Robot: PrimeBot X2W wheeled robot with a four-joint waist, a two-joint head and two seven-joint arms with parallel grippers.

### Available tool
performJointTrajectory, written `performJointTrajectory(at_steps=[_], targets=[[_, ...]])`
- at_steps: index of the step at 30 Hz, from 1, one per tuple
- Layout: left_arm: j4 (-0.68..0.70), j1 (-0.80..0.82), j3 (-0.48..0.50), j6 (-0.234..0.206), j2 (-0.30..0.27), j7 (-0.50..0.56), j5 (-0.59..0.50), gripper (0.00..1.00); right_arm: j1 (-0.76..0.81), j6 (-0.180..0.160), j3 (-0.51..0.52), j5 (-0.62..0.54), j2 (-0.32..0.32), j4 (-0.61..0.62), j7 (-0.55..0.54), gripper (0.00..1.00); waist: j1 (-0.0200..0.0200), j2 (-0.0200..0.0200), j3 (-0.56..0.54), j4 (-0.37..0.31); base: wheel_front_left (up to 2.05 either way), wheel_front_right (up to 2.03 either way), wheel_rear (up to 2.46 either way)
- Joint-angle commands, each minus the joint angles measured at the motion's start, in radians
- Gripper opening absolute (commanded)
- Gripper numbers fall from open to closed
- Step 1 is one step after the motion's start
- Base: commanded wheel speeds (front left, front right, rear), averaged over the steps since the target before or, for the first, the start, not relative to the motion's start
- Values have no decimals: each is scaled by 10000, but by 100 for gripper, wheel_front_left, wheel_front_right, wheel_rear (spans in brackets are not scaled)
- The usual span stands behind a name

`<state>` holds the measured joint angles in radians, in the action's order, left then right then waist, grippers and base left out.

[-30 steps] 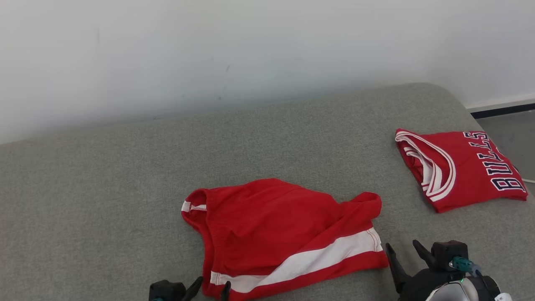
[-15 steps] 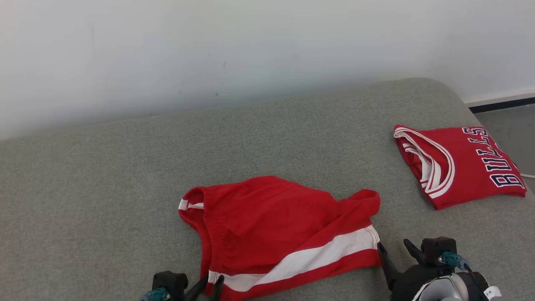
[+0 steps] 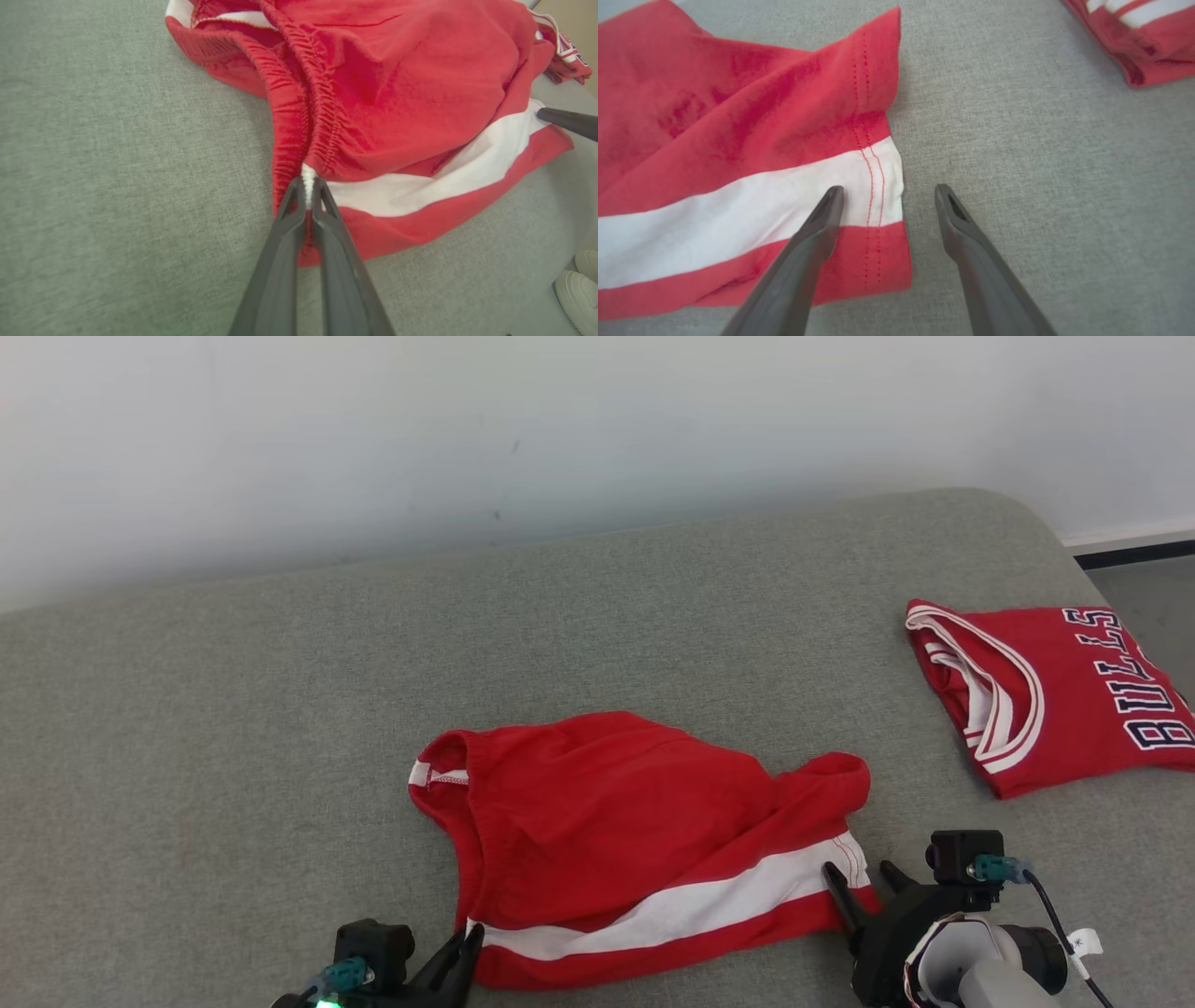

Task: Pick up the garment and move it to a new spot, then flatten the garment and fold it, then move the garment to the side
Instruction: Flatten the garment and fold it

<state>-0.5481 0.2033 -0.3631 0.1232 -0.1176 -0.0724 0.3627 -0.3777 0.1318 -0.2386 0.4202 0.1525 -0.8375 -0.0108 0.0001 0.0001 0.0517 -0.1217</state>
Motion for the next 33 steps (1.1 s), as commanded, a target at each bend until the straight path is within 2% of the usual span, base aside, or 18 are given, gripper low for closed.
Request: performJointTrajectory(at_steps=[1, 6, 10, 12, 13, 17, 21, 24, 28, 29, 32, 33], targets=[[-26, 176, -7, -11, -64, -67, 37, 0, -244, -27, -136, 197, -4, -164, -164, 100, -1, -1, 106, 120, 0, 0, 0], [-86, 257, -86, -4, -54, -101, 83, 0, -583, -27, -487, 457, 19, -747, -690, 100, -1, -1, 183, 243, 0, 0, 0], [-127, 321, -143, -2, -36, -149, 108, 0, -756, -27, -542, 307, 1, -1130, -679, 100, -1, -1, 194, 281, 0, 0, 0], [-132, 329, -147, -19, -33, -183, 142, 0, -802, -27, -586, 297, -58, -1199, -601, 70, -1, -1, 196, 266, 0, 0, 0], [-138, 325, -143, -32, -37, -195, 157, 0, -815, -27, -619, 297, -74, -1225, -575, 62, -1, -1, 194, 249, 0, 0, 0], [-153, 313, -130, -71, -67, -234, 199, 0, -860, -27, -675, 281, -65, -1321, -469, 58, -1, -1, 186, 188, 0, 0, 0], [-166, 354, -124, -84, -102, -266, 251, 0, -856, -27, -757, 284, -60, -1320, -211, 46, -1, -1, 175, 136, 0, 0, 0], [-183, 367, -117, -130, -115, -279, 303, 0, -812, -27, -883, 407, -102, -1274, -136, 42, -1, -1, 165, 112, 0, 0, 0], [-202, 382, -127, -178, -156, -270, 355, 0, -929, -27, -1200, 332, 22, -1118, 104, 22, -1, -1, 172, 112, 0, 0, 0], [-205, 376, -136, -176, -158, -267, 356, 0, -969, -27, -1233, 309, 35, -1135, 111, 9, -1, -1, 170, 117, 0, 0, 0], [-215, 375, -155, -178, -158, -268, 379, 0, -1039, -27, -1311, 274, 37, -1144, 190, 6, -1, -1, 152, 133, 0, 0, 0], [-217, 371, -161, -183, -160, -275, 380, 0, -1050, -27, -1342, 291, 15, -1143, 205, 0, -1, -1, 138, 140, 0, 0, 0]])
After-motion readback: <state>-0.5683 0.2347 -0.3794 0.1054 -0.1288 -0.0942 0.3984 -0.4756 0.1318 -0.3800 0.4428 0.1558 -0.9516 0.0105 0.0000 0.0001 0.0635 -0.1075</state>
